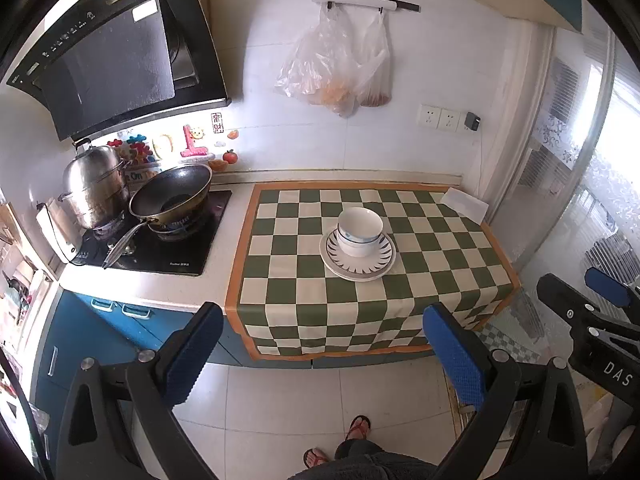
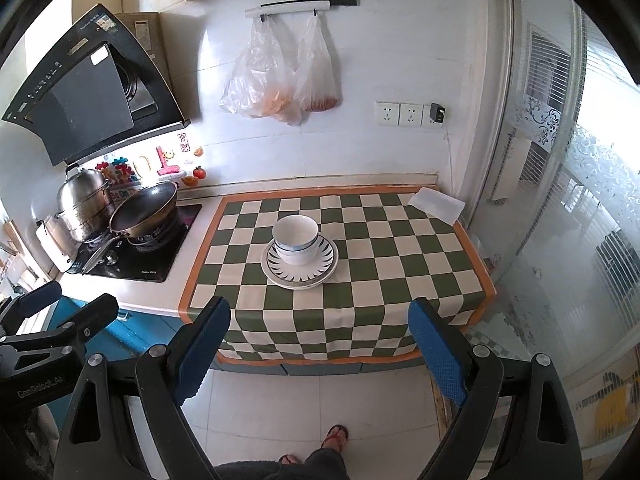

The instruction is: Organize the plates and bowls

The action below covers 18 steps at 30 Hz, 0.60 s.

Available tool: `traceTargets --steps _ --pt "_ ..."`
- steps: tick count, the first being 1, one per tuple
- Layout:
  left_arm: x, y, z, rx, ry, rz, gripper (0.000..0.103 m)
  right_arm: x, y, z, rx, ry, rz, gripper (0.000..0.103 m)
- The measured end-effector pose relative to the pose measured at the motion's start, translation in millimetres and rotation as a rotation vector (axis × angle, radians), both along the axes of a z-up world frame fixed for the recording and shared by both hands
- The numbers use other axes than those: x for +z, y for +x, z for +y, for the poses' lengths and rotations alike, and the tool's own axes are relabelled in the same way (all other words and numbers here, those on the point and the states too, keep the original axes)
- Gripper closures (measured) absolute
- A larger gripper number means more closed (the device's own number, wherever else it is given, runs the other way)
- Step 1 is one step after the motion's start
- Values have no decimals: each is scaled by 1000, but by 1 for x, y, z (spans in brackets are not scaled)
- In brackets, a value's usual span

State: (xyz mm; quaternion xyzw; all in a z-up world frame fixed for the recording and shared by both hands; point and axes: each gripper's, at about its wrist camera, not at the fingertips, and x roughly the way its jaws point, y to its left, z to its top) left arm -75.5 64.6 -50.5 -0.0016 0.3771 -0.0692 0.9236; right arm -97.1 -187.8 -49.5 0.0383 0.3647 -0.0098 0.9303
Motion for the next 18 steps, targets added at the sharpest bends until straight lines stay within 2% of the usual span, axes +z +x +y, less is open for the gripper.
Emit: traceTargets --steps 18 --pt "5 -3 3 2 -4 -8 1 6 -4 5 -12 -7 -19 10"
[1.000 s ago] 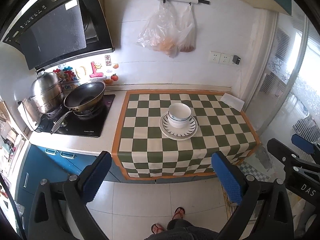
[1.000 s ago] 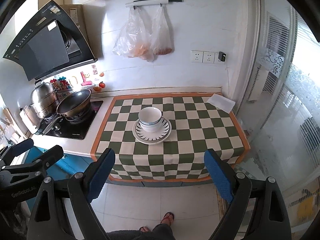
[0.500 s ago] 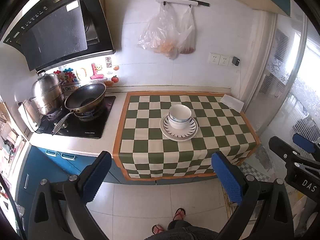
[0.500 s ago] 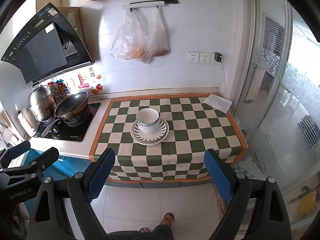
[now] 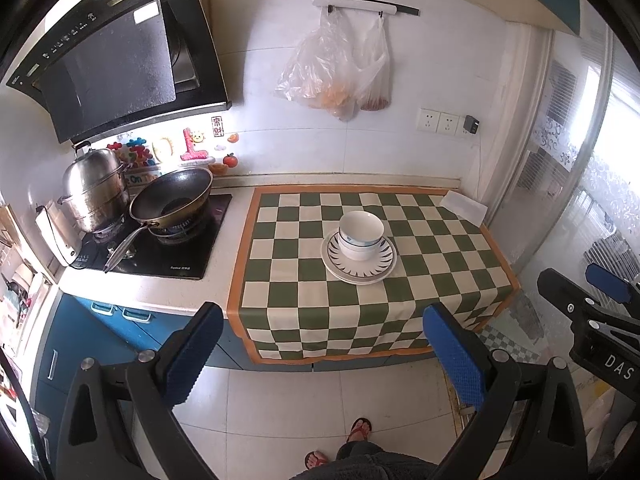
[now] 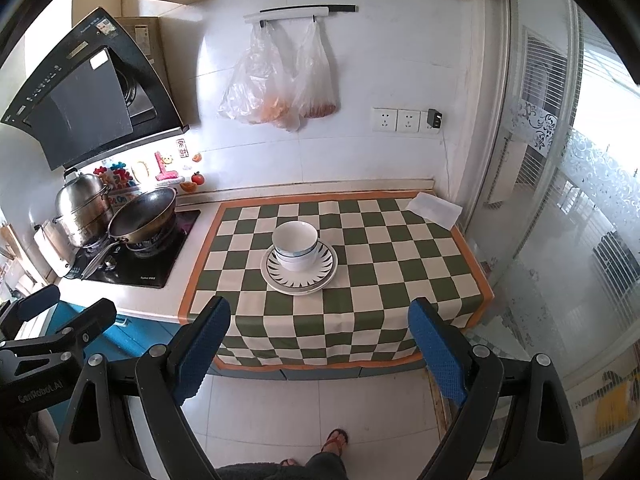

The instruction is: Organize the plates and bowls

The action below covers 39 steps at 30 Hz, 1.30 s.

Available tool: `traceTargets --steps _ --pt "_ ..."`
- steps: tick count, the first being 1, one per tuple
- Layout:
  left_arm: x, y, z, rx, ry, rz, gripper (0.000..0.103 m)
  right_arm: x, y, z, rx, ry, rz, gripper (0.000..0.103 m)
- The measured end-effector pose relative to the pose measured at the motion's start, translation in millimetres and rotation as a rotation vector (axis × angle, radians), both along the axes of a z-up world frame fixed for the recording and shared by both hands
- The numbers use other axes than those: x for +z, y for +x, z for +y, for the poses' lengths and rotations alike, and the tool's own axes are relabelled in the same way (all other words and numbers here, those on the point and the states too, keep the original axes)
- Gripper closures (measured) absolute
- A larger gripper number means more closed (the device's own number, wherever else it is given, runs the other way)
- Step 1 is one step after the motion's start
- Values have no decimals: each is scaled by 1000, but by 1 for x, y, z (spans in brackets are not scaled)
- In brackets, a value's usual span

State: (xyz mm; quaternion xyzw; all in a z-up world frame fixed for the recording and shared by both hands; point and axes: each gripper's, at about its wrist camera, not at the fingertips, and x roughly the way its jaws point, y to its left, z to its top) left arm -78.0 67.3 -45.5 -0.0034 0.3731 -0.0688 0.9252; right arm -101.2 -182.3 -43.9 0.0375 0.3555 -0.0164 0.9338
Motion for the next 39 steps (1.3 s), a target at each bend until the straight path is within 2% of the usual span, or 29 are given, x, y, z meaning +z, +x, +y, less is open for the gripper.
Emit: traceTargets --steps 14,39 --pt "5 2 2 8 7 -29 1 2 0 2 1 -2 5 10" --pt "0 9 -1 14 7 -4 1 -1 10 -1 -4 6 19 10"
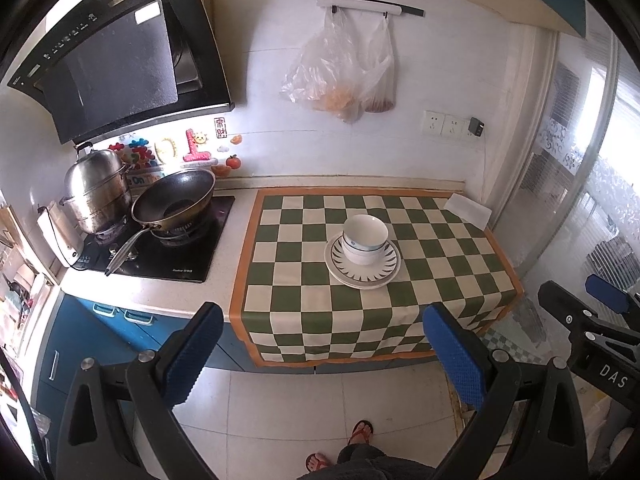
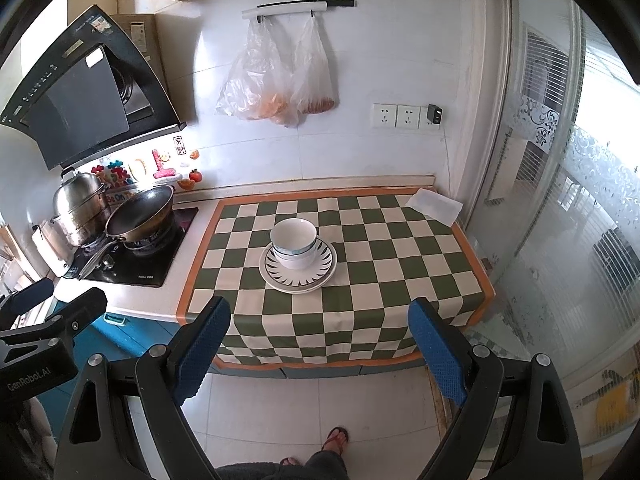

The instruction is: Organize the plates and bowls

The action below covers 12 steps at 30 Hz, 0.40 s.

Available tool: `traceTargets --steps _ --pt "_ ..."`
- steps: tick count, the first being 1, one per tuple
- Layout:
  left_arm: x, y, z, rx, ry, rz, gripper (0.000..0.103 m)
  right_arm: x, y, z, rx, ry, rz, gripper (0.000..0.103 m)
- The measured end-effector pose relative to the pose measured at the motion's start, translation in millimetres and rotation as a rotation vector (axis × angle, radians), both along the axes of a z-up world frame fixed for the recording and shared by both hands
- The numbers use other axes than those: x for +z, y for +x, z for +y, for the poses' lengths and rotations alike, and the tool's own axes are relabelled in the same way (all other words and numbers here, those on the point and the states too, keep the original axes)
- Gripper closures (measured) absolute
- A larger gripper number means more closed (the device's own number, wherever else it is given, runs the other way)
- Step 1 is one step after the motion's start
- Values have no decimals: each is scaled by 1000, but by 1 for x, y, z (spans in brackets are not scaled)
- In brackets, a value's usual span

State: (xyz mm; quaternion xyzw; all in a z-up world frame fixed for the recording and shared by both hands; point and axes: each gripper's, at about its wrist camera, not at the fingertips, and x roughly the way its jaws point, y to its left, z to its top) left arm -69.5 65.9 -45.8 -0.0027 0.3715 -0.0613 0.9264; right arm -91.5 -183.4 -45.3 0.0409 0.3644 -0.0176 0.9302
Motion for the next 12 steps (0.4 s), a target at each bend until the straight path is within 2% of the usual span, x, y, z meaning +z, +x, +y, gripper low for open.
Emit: traceTargets --steps 12 --pt "1 -2 -2 -2 10 -21 1 -5 1 -2 -6 -7 -4 10"
